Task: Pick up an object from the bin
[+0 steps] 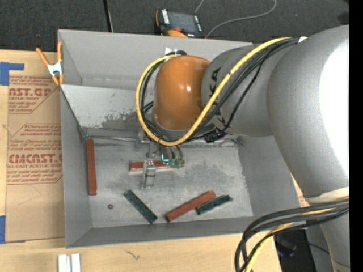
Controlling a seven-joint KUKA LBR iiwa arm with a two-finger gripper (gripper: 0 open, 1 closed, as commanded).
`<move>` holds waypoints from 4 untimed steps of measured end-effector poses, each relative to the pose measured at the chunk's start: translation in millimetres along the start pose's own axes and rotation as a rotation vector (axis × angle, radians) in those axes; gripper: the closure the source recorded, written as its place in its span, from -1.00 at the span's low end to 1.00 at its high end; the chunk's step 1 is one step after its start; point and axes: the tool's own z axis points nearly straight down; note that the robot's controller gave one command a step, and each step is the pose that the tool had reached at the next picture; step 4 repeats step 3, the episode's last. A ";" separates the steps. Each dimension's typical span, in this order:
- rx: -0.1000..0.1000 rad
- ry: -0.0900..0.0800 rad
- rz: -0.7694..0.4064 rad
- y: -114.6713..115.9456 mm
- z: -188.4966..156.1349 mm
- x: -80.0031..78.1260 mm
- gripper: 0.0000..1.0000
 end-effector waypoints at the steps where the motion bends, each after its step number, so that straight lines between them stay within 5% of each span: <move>1: 0.002 -0.004 -0.218 -46.1 61.9 -17.3 -1.00; 2: 0.000 -0.006 -0.219 -44.4 60.0 -17.9 1.00; 3: -0.001 -0.016 -0.207 -18.0 -86.1 17.9 1.00; 4: -0.001 -0.016 -0.207 -18.0 -86.1 17.9 1.00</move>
Offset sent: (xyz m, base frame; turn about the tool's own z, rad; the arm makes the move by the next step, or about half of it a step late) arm 0.0177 -0.0448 -0.0598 -0.2197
